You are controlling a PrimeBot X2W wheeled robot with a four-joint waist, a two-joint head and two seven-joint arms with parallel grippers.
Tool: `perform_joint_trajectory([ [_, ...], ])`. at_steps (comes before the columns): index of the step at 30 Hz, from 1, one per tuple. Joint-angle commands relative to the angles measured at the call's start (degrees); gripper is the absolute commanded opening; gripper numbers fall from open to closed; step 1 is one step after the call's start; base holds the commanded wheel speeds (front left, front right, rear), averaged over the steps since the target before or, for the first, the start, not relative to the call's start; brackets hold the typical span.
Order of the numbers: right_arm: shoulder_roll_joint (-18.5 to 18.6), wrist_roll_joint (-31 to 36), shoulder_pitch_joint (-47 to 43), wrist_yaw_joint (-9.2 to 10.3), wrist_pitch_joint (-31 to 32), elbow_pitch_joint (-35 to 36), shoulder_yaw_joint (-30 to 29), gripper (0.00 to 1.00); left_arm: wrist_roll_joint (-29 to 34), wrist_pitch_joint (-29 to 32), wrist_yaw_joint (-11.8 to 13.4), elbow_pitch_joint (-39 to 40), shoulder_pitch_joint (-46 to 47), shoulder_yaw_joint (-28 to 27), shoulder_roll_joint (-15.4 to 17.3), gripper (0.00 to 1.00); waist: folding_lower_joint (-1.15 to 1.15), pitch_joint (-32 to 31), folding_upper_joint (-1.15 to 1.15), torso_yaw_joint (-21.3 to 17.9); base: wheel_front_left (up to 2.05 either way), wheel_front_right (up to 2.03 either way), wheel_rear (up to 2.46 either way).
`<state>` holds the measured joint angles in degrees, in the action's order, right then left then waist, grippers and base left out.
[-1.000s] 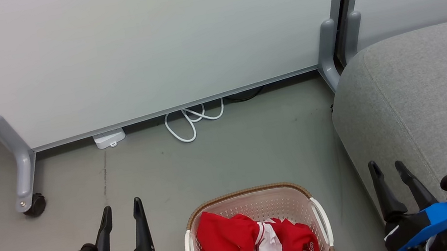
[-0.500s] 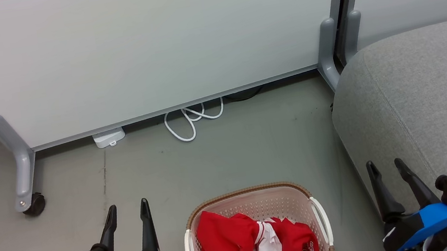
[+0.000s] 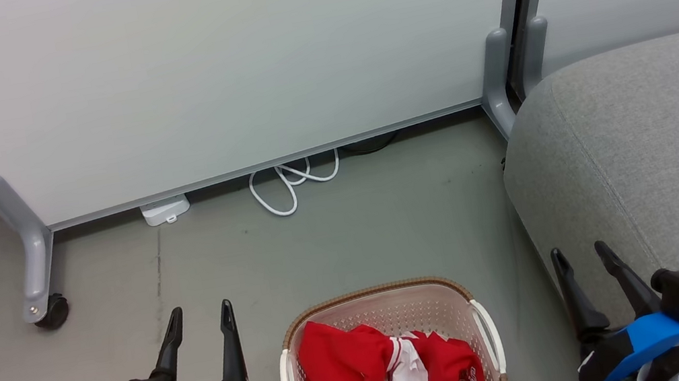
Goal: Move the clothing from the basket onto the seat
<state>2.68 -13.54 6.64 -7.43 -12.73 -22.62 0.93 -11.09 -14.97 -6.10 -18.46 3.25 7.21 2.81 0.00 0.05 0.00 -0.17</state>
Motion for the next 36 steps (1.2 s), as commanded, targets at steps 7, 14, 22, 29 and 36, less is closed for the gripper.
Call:
perform_joint_trajectory([
  [7,0.4,0.2,0.6,-0.08,-0.5,-0.3,0.1,1.0,0.0,-0.3,0.0,-0.4,0.5,-0.2,0.1,1.0,0.0,-0.3,0.0,0.1,0.0,0.0,0.0],
  [14,0.4,-0.2,0.4,-0.07,-0.3,-0.4,0.4,1.0,0.2,-0.3,0.1,-0.3,0.0,-0.2,0.1,1.0,0.0,-0.3,0.0,0.0,0.0,0.0,0.0],
  [22,0.4,-0.8,2.8,-0.07,-0.3,1.4,2.2,1.0,0.2,-0.3,-0.1,-1.4,1.3,0.1,0.1,1.0,0.0,4.1,0.0,-2.2,0.0,0.0,0.0],
  [29,0.3,-1.4,6.7,-0.07,-0.7,3.3,5.8,1.0,0.5,-0.3,-0.5,-6.1,4.2,0.2,0.2,1.0,0.0,11.1,0.0,-6.0,0.0,0.0,0.0],
  [36,0.3,-2.3,10.7,-0.07,-1.3,4.7,8.5,1.0,0.5,0.2,-0.8,-14.7,9.4,1.5,0.4,1.0,0.0,18.2,0.0,-9.9,0.0,0.0,0.0],
])
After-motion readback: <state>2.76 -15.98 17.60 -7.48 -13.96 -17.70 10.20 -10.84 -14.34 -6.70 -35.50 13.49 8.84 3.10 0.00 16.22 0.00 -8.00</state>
